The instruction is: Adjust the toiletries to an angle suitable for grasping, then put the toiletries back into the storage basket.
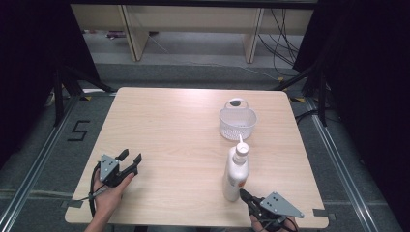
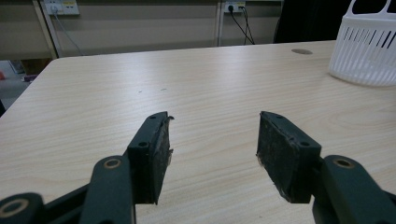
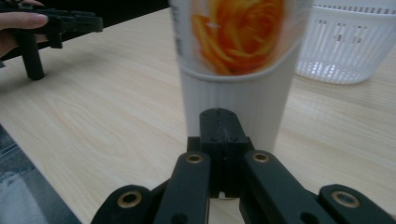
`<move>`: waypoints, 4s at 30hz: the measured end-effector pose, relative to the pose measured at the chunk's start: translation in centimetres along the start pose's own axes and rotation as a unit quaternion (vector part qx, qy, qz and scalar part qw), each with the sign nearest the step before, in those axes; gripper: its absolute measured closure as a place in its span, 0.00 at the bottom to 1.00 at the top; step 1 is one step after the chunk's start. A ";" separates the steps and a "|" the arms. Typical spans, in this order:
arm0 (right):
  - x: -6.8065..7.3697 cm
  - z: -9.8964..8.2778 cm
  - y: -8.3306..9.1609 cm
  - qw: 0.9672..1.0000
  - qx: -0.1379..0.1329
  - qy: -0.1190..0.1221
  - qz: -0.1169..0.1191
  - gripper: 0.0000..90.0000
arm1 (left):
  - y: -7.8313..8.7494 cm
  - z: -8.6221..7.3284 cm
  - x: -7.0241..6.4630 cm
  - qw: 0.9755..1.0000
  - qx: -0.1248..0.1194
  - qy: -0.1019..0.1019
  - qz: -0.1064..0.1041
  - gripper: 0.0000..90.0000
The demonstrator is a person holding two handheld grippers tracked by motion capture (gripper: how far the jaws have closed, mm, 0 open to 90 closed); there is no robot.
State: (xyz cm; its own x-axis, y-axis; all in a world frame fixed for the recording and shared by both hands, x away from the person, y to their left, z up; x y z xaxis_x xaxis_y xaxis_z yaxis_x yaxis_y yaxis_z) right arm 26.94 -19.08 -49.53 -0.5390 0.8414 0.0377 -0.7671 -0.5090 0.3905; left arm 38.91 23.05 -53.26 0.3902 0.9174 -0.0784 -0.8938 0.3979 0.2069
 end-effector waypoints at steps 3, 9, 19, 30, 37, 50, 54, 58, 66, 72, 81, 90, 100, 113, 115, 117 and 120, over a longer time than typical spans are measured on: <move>0.8 0.1 -0.1 1.000 0.001 0.006 0.008 1.00 | 0.0 0.0 0.0 1.000 -0.003 0.000 -0.001 0.48; 2.3 0.9 -0.6 1.000 -0.011 0.016 0.009 1.00 | 0.0 0.0 0.0 1.000 0.002 -0.003 0.001 0.48; 3.6 1.6 -2.1 0.999 -0.017 0.033 -0.015 1.00 | 0.0 0.0 0.0 1.000 0.002 -0.002 0.000 0.48; 2.6 1.4 -1.8 0.999 -0.024 -0.006 -0.047 1.00 | 0.0 0.0 0.0 1.000 0.001 -0.002 -0.001 0.48; 0.6 1.4 -0.9 0.996 -0.027 -0.033 -0.084 1.00 | 0.0 0.0 -0.1 1.000 0.002 -0.003 0.000 0.48; 1.0 2.2 -1.5 0.995 -0.037 -0.016 -0.096 1.00 | 0.0 0.0 -0.1 1.000 0.002 -0.003 -0.001 0.48; 0.2 2.2 -1.3 0.994 -0.042 -0.014 -0.101 1.00 | 0.0 0.0 -0.1 1.000 0.002 -0.005 0.000 0.48; -0.5 2.5 -1.0 0.993 -0.043 -0.020 -0.111 1.00 | 0.0 0.0 -0.1 1.000 0.000 -0.004 0.000 0.48; -2.9 2.9 -0.7 0.988 -0.049 -0.033 -0.143 1.00 | 0.0 0.0 -0.1 1.000 0.002 -0.006 0.000 0.48; -3.6 2.8 -0.8 0.985 -0.043 -0.059 -0.154 1.00 | 0.0 0.0 -0.1 1.000 0.002 -0.003 0.000 0.48; -3.9 3.0 -0.1 0.982 -0.062 -0.052 -0.172 0.93 | -0.1 0.0 -0.1 1.000 0.010 0.000 0.003 0.48; -4.2 4.2 1.7 0.971 -0.118 -0.064 -0.200 0.56 | -0.2 0.0 -0.2 1.000 0.004 0.000 -0.001 0.48; -4.2 4.6 1.4 0.969 -0.122 -0.047 -0.210 0.48 | -0.2 0.1 -0.3 1.000 0.006 -0.006 0.001 0.49; -3.4 7.2 1.1 0.964 -0.154 -0.029 -0.214 0.45 | -0.3 0.1 -0.2 1.000 -0.005 -0.002 0.003 0.48; -3.4 7.8 0.9 0.963 -0.160 -0.019 -0.218 0.46 | -0.3 0.1 -0.2 1.000 -0.006 0.000 0.004 0.48; -3.3 8.3 0.7 0.962 -0.162 -0.017 -0.220 0.46 | -0.2 0.1 -0.2 1.000 -0.003 0.000 0.006 0.48; -2.9 9.1 0.2 0.962 -0.159 -0.020 -0.223 0.49 | -0.2 0.1 -0.2 1.000 -0.005 -0.001 0.005 0.48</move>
State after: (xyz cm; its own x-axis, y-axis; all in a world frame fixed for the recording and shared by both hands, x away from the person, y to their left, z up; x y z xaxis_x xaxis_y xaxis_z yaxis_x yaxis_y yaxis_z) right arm 31.54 -19.98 -41.17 -0.1228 0.9920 -0.0309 -0.9899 -0.1202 0.0748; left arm 39.05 22.78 -53.24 0.3814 0.9214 -0.0752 -0.8998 0.3886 0.1985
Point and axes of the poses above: each handheld gripper's, and its own axes: y roughly backward along the jaws, z roughly out of its top, x roughly to its left, the point moved 4 cm from there along -y, roughly forward along the jaws, and after that the axes turned 4 degrees about -z, right-handed, at the moved point
